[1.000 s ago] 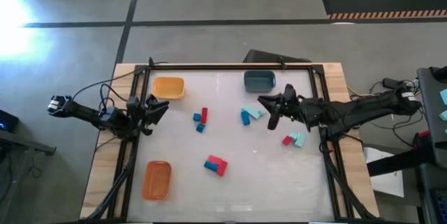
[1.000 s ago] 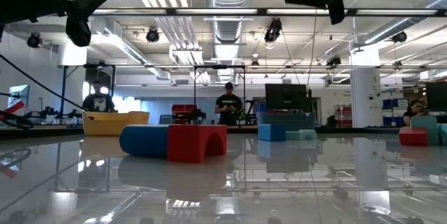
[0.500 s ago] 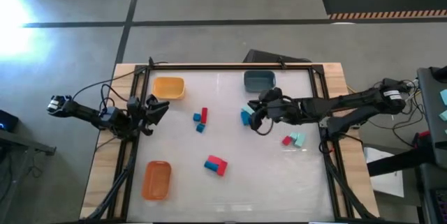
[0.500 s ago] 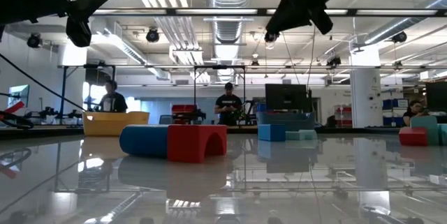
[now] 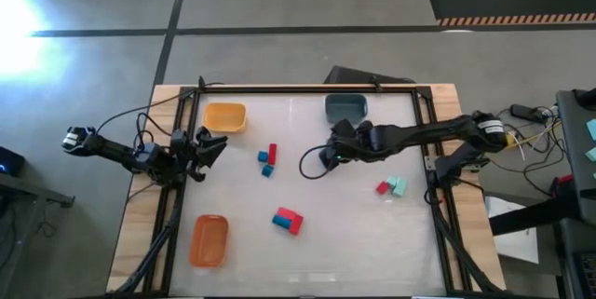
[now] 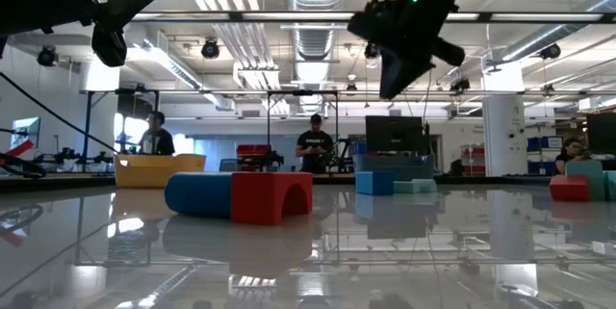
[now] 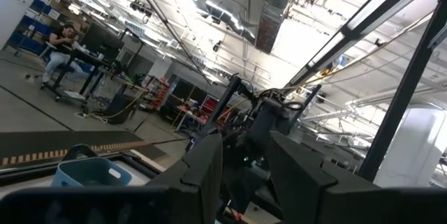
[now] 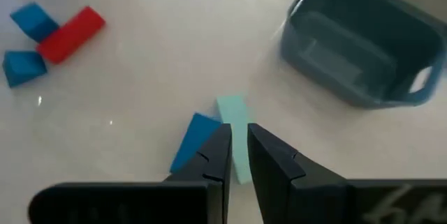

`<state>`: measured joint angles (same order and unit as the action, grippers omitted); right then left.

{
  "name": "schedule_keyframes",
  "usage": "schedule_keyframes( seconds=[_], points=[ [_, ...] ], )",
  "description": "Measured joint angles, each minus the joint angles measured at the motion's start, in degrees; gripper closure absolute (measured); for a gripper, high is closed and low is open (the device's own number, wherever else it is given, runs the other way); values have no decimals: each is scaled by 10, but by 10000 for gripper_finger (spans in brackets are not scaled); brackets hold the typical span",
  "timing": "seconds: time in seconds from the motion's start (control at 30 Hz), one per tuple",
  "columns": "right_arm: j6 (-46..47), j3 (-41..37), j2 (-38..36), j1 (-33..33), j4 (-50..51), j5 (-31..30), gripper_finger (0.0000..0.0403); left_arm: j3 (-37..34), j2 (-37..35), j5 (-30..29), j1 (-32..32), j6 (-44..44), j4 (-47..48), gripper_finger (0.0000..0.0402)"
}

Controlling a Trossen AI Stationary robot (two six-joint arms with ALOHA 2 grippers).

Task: Sort & place blocks by color
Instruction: Put the top right blue block into the yellow bin

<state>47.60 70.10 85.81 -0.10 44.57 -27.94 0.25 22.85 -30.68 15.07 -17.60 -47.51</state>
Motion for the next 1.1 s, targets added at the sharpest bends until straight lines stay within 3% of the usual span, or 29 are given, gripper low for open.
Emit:
schedule_keyframes(
  seconds=[0.2,0.47,0.63,0.8,1.1],
  points=[
    [25,1,44,-17,-1,59,289,0,0,0,0,0,0,302],
    [39,0,96,-25,-16,74,152,0,0,0,0,0,0,302],
    [30,0,115,-33,-39,101,95,0,0,0,0,0,0,302],
    [28,0,132,-36,-52,102,74,0,0,0,0,0,0,302],
    [25,0,165,-36,-84,134,78,0,0,0,0,0,0,302]
  ],
)
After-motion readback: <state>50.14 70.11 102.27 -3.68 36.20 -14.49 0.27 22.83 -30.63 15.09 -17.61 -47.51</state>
